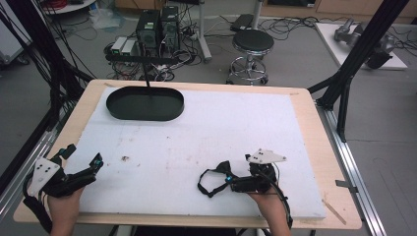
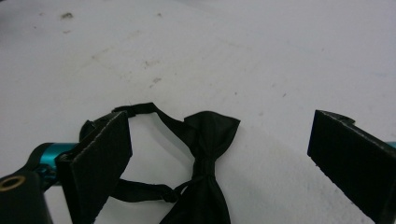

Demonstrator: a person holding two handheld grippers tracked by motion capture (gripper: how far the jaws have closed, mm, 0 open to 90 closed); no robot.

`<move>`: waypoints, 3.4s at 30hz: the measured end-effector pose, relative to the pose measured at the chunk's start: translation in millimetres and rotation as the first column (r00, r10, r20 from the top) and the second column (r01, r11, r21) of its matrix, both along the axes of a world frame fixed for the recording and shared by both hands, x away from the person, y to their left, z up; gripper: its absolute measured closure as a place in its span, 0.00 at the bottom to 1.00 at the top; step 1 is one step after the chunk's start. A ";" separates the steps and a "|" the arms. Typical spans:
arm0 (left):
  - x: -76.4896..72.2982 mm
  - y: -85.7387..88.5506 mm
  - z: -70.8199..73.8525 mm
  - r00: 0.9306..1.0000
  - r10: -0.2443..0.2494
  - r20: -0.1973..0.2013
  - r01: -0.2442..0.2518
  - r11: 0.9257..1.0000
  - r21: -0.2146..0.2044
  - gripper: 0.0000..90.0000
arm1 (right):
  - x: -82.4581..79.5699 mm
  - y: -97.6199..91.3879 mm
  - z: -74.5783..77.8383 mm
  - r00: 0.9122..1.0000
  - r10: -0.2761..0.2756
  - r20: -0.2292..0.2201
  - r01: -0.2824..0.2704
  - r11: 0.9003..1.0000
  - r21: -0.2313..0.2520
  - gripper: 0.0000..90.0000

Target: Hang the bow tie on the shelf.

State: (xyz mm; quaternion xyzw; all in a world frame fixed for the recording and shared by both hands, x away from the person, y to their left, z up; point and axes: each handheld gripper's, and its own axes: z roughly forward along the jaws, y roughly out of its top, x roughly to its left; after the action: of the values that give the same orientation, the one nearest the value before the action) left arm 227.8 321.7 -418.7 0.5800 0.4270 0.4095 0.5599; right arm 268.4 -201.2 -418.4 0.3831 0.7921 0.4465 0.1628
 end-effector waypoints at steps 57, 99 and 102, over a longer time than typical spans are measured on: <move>-0.2 1.4 0.4 1.000 0.008 0.004 -0.007 1.000 -0.006 0.11 | -8.3 26.2 29.5 0.929 -0.042 0.368 0.073 0.995 -0.071 0.85; 2.1 3.5 3.0 1.000 -0.009 0.019 0.010 0.998 -0.055 0.11 | 139.2 159.8 131.6 0.674 -0.059 0.736 0.028 0.998 0.054 0.85; 1.4 2.3 6.6 0.999 -0.011 0.030 0.013 0.998 -0.054 0.11 | 156.7 172.8 134.1 0.652 -0.044 0.757 0.043 0.999 0.021 0.85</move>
State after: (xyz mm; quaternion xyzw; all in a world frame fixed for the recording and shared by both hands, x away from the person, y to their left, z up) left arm 229.2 324.0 -412.2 0.5611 0.4260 0.4030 0.5843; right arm 425.0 -28.4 -284.3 0.1814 0.6426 0.5620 0.4882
